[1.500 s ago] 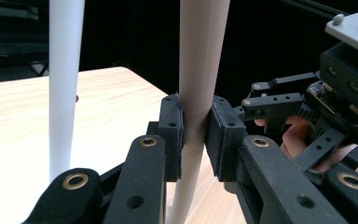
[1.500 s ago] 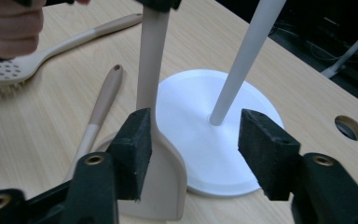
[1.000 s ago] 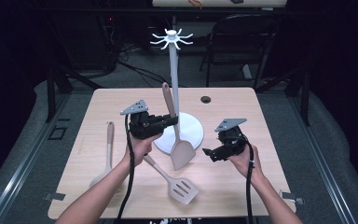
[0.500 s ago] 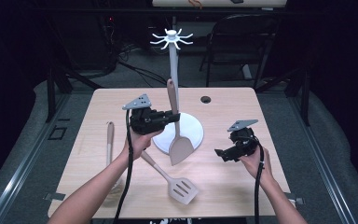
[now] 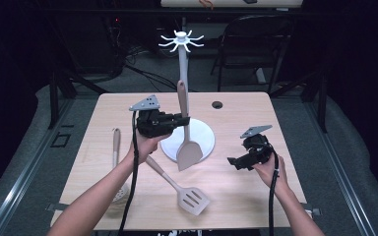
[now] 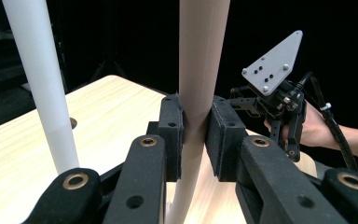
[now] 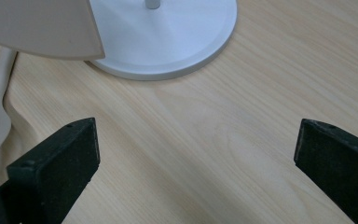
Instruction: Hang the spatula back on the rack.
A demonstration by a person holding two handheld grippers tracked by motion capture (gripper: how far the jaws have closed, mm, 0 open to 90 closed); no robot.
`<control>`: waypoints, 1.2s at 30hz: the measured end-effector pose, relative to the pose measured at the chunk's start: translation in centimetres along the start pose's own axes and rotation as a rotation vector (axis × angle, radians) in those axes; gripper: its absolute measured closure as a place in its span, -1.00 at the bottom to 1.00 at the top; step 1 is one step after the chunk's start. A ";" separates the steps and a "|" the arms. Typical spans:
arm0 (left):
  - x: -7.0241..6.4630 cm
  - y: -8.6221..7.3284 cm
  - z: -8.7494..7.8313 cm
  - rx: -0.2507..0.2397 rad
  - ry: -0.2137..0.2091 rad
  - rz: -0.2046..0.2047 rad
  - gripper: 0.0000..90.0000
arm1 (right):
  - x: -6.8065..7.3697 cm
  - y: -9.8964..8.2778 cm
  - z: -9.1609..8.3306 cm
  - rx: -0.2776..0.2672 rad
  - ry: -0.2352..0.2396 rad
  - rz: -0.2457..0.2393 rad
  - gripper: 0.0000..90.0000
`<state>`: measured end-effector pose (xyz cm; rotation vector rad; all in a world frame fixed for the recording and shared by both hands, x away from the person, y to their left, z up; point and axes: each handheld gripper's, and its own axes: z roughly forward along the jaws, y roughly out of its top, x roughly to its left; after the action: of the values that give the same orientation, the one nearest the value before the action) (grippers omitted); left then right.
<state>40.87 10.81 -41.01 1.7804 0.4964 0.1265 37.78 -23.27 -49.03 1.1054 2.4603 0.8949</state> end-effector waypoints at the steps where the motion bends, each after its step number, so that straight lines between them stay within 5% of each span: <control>1: 0.0 0.1 0.0 0.003 0.001 0.002 0.72 | 0.0 0.0 0.0 0.005 0.002 -0.002 -1.00; 36: 0.2 3.8 0.9 -0.005 -0.017 0.045 0.72 | -0.3 -0.2 0.2 0.034 0.008 -0.023 -0.99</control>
<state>42.40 9.41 -37.65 1.7866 0.4442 0.1439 37.98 -23.47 -49.31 1.0849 2.4978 0.8556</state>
